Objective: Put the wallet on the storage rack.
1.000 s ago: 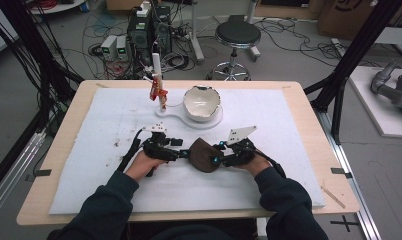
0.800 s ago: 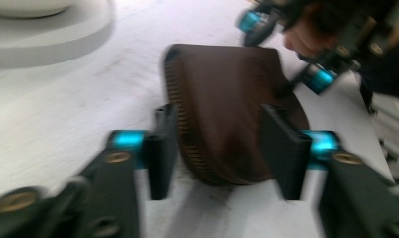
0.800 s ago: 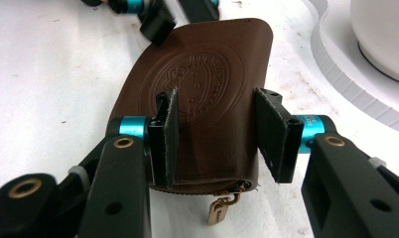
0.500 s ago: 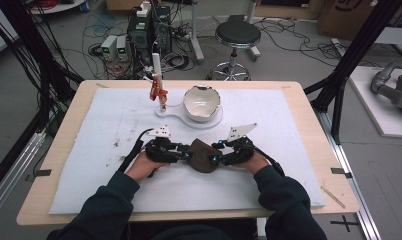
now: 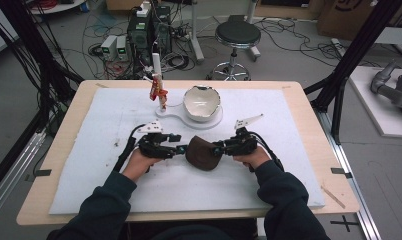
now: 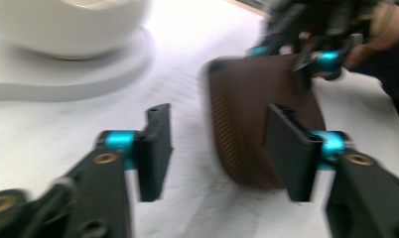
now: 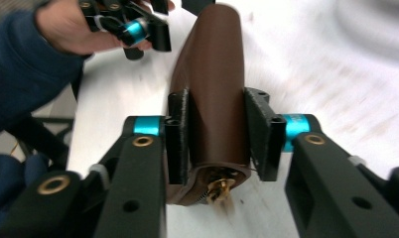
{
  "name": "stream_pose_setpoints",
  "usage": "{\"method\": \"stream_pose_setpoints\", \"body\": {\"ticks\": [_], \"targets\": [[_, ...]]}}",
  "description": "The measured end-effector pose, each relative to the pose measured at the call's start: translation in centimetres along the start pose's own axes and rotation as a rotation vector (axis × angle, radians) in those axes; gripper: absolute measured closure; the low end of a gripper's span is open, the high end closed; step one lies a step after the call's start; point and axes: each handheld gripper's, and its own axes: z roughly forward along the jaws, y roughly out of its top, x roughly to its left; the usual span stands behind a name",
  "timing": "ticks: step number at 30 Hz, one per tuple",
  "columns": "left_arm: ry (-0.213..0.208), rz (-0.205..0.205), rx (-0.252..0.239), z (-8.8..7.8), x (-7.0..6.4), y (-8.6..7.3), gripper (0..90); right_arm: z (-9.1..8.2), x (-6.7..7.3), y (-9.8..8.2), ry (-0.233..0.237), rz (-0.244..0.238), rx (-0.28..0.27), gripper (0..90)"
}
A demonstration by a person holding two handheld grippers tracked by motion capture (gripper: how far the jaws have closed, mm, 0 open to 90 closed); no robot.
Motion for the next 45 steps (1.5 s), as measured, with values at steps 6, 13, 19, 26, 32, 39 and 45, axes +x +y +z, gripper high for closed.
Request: {"method": "stream_pose_setpoints", "body": {"ticks": [6, 13, 19, 26, 32, 39, 45], "targets": [[0.145, -0.052, -0.138, -5.1, 2.7, 0.5, 38.5, -2.7, 0.6, 0.8, -0.12, -0.06, -0.09, 67.8], [0.257, -0.131, -0.208, -10.2, 4.8, -0.5, 26.0, -4.6, 1.1, 3.5, -0.204, -0.138, -0.163, 67.8], [0.336, -0.12, -0.225, -12.3, 5.7, -1.8, 23.1, -5.2, 1.0, 7.0, -0.248, -0.194, -0.186, 67.8], [0.359, -0.126, -0.227, -12.6, 6.3, -2.4, 23.1, -5.0, 0.2, 11.4, -0.278, -0.237, -0.2, 67.8], [0.354, -0.134, -0.227, -12.4, 6.4, -2.5, 23.3, -3.9, -1.2, 13.8, -0.344, -0.306, -0.148, 67.8], [0.349, -0.145, -0.244, -12.5, 6.5, -2.5, 23.4, -2.0, -3.1, 14.9, -0.42, -0.372, -0.107, 67.8], [0.347, -0.154, -0.254, -12.5, 6.6, -2.6, 23.4, -1.2, -4.6, 14.7, -0.458, -0.423, -0.073, 67.8]]}}
